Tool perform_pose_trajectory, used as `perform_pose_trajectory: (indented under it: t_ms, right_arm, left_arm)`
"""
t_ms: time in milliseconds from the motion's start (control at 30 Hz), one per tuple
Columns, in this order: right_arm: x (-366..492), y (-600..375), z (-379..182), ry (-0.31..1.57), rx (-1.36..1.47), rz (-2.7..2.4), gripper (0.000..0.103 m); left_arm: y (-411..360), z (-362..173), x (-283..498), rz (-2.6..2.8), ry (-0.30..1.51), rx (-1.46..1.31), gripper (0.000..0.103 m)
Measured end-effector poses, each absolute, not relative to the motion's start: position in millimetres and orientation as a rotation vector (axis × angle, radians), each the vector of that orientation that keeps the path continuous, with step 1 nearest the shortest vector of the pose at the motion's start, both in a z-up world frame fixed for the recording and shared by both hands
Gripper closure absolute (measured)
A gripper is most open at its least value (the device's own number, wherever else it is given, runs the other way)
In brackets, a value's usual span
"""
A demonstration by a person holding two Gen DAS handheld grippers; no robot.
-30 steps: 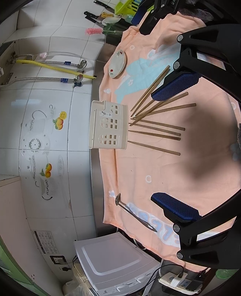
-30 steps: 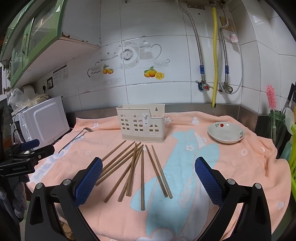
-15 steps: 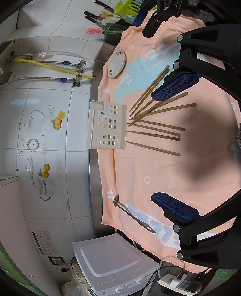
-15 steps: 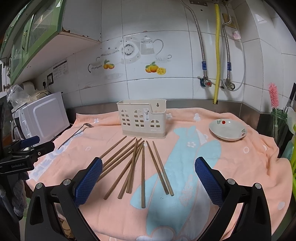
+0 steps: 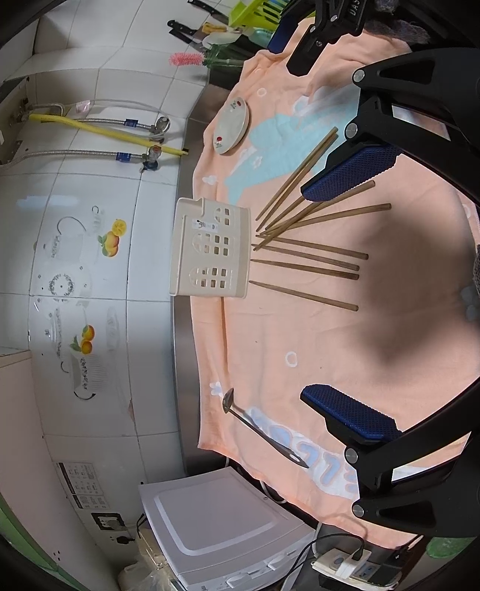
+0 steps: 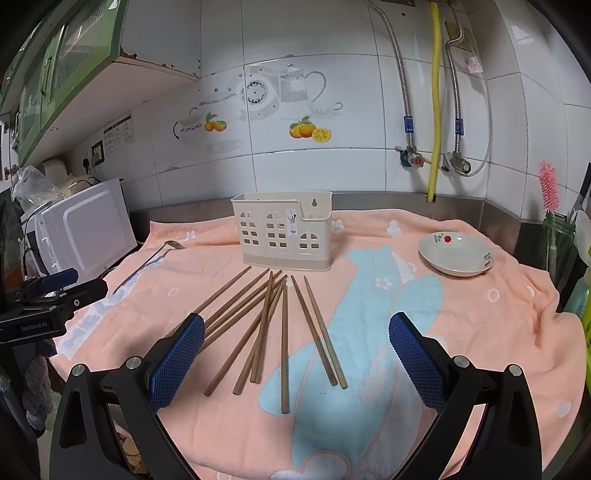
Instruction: Organize utensils
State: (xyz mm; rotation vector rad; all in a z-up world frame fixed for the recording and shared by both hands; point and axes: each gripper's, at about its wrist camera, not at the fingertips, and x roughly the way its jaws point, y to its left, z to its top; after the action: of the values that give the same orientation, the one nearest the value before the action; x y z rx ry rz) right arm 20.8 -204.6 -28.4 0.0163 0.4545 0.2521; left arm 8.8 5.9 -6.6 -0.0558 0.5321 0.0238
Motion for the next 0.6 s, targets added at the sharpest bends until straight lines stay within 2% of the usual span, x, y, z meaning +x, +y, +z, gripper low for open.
perform_pose_trajectory:
  t_ms: [300, 367, 467, 600]
  right_arm:
    - [32.1, -197.2, -43.0, 0.501, -0.003, 0.258, 0.008]
    - [35.5, -192.6, -47.3, 0.513, -0.014, 0.266, 0.009]
    - [39.6, -185.6, -54.0, 0.529, -0.03, 0.266, 0.023]
    - [48.2, -178.9, -63.5, 0.56, -0.039, 0.29, 0.024]
  left_arm:
    - [11.4, -14.8, 16.4, 0.028, 0.556, -0.07, 0.005]
    - [13.1, -18.6, 20.2, 0.027, 0.567, -0.075, 0.008]
    - [16.9, -25.5, 25.1, 0.03, 0.584, -0.085, 0.01]
    - [23.3, -33.1, 30.9, 0.037, 0.603, -0.094, 0.014]
